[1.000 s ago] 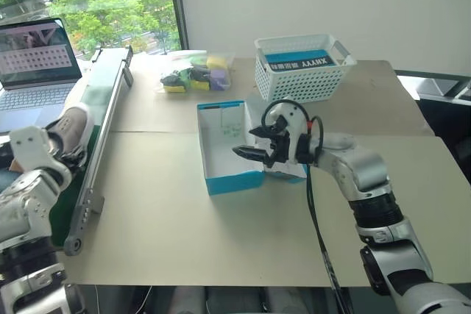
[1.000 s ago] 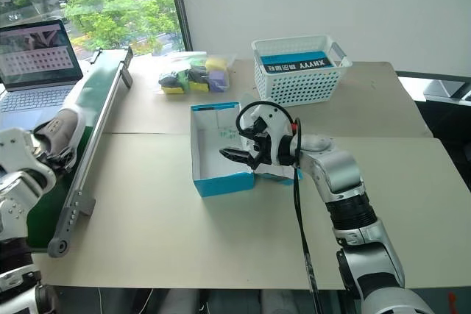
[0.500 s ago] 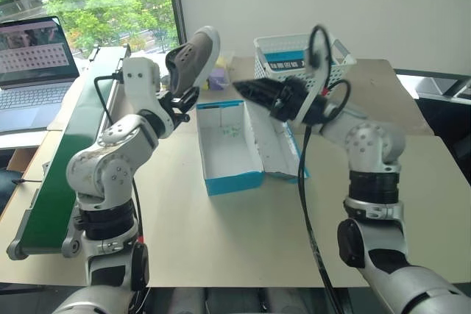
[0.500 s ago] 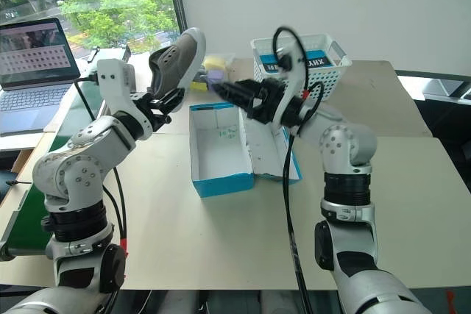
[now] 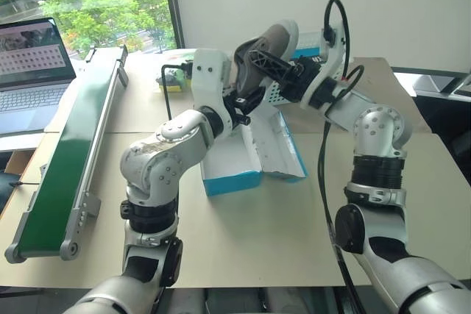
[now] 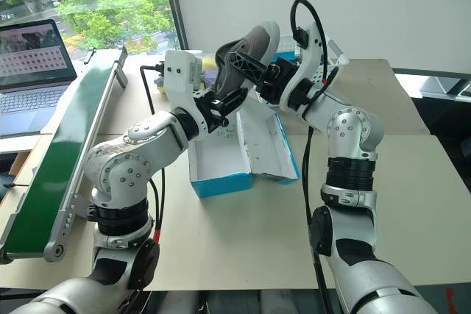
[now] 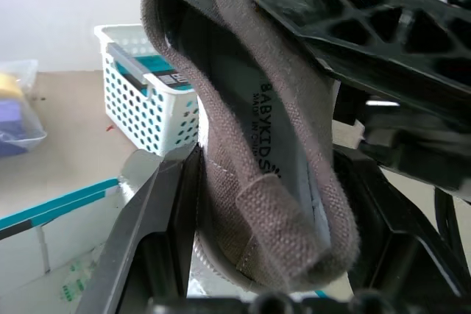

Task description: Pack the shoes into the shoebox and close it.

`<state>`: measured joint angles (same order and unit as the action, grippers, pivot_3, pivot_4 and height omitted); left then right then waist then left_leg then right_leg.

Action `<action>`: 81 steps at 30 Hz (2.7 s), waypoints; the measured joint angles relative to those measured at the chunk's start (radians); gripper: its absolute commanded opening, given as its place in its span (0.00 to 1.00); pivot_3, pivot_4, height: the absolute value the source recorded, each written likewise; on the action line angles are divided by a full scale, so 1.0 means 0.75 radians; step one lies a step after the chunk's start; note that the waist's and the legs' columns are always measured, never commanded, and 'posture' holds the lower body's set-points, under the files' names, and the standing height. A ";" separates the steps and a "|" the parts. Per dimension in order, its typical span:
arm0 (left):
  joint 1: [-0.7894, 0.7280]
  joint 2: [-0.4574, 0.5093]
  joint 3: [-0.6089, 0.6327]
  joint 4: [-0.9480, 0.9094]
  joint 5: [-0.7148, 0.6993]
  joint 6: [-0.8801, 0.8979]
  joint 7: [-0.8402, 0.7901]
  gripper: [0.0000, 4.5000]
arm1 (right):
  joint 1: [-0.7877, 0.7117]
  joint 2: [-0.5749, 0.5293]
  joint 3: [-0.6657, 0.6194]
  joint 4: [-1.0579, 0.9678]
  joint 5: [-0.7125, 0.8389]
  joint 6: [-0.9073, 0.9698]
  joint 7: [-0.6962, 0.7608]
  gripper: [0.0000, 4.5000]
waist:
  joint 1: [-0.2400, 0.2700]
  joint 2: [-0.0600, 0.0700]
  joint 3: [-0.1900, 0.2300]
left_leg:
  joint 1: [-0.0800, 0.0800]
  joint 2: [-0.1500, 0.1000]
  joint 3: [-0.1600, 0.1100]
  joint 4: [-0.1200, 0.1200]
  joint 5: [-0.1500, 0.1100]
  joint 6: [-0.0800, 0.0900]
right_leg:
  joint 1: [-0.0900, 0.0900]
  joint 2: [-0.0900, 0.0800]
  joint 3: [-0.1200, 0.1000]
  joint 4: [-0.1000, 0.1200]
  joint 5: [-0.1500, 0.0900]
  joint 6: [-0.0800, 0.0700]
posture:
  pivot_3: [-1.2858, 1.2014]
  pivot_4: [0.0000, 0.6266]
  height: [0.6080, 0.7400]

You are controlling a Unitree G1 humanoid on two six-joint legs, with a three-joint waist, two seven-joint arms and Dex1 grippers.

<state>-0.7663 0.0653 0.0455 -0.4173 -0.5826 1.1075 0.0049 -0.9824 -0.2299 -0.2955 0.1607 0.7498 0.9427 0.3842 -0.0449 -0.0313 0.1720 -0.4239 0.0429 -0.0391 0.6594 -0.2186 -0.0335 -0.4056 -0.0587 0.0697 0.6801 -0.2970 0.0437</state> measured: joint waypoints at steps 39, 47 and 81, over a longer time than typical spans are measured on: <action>0.133 1.122 -0.087 -0.049 0.197 -0.171 -0.672 0.86 | -0.230 0.190 0.662 0.690 -0.542 -0.112 0.160 0.07 | -0.014 0.007 0.004 | -0.001 0.001 0.001 -0.008 0.001 -0.001 | -0.005 0.001 0.000 -0.001 0.000 0.000 | 0.52 0.24 1.00; 0.143 1.073 -0.058 -0.055 0.255 -0.171 -0.635 0.86 | -0.273 0.128 0.829 0.882 -0.797 -0.264 0.329 0.07 | -0.028 0.007 0.004 | -0.001 0.001 0.001 -0.011 0.001 -0.002 | -0.006 0.001 0.001 -0.001 0.000 0.000 | 0.52 0.24 1.00; 0.193 0.892 0.013 -0.204 0.248 -0.026 -0.559 0.86 | -0.540 0.055 0.557 0.832 -0.971 -0.393 0.212 0.99 | -0.020 0.006 0.003 | 0.000 0.000 -0.002 -0.019 0.007 -0.009 | -0.006 0.000 -0.001 0.000 0.000 -0.001 | 0.52 0.24 1.00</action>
<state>-0.6217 0.7340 0.0555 -0.5699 -0.3965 1.0882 -0.4145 -1.3872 -0.1890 0.1221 0.7847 0.0217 0.6481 0.5435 -0.0597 -0.0269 0.1745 -0.4236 0.0427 -0.0408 0.6454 -0.2134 -0.0402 -0.4101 -0.0588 0.0687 0.6801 -0.2970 0.0432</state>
